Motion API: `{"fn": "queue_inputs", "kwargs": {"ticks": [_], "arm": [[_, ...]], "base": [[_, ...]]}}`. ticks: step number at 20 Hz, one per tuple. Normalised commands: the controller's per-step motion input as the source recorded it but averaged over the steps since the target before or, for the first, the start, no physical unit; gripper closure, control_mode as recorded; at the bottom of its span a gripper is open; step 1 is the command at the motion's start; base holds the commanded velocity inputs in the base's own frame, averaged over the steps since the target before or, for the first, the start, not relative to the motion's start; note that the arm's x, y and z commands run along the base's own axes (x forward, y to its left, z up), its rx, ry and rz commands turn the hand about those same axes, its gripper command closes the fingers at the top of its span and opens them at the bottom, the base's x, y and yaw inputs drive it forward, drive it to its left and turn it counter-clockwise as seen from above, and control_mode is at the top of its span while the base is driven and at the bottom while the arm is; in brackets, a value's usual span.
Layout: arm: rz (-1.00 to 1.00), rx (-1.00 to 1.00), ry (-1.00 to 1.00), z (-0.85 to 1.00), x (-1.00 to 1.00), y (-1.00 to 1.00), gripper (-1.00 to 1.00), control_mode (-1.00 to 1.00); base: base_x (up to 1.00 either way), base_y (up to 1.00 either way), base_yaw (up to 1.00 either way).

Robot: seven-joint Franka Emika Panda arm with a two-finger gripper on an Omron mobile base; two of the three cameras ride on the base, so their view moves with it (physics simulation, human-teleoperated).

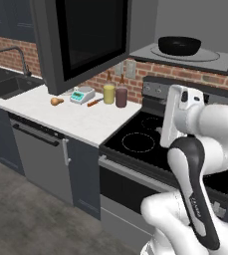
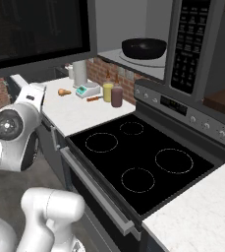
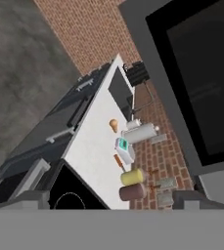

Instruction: Pick the eggplant from the sink and place it in the bowl. Then pick the bowl and place it in the microwave. Then close the microwave door and press the start button.

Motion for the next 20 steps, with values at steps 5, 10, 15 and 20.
{"fn": "queue_inputs", "kwargs": {"ticks": [5, 10, 15, 20], "arm": [[-0.09, -0.15, -0.05, 0.00, -0.31, 0.60, -1.00, -1.00], [-0.12, -0.12, -0.04, 0.03, -0.01, 0.84, -1.00, -1.00], [-0.24, -0.07, -0.05, 0.00, 0.01, 0.99, -1.00, -1.00], [-0.31, -0.15, 0.00, 0.00, 0.00, 1.00, -1.00, -1.00]], "base": [[0.00, 0.00, 0.00], [0.00, 0.00, 0.00], [0.00, 0.00, 0.00], [0.00, 0.00, 0.00]]}}
